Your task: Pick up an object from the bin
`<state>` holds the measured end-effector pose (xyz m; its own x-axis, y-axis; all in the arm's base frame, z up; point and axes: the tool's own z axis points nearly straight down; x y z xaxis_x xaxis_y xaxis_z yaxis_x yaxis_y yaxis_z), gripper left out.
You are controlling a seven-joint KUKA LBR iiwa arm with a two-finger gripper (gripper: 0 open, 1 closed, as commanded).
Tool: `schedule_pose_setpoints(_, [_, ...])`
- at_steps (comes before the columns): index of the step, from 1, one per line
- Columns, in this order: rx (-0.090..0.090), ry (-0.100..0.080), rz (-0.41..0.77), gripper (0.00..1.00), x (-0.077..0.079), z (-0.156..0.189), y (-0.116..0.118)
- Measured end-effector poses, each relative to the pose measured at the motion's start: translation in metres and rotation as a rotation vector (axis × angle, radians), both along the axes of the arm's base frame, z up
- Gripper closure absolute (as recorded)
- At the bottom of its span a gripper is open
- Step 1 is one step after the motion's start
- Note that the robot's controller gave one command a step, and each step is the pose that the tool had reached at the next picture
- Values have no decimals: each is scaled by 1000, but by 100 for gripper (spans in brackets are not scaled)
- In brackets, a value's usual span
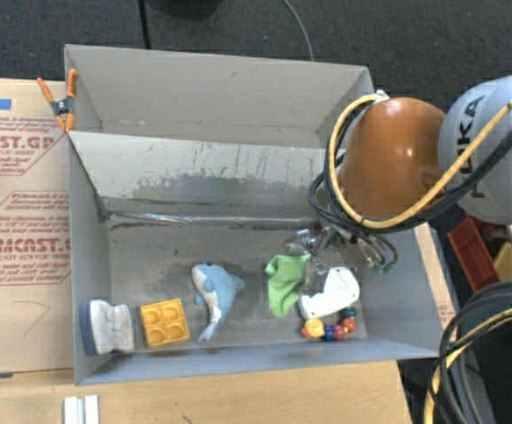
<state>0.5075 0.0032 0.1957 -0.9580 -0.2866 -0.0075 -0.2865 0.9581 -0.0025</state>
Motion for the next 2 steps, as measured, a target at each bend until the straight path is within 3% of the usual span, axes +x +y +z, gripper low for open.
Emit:
schedule_pose_setpoints(1, [0,0,0,100,0,0,0])
schedule_pose_setpoints(2, [0,8,5,100,-1,38,-9])
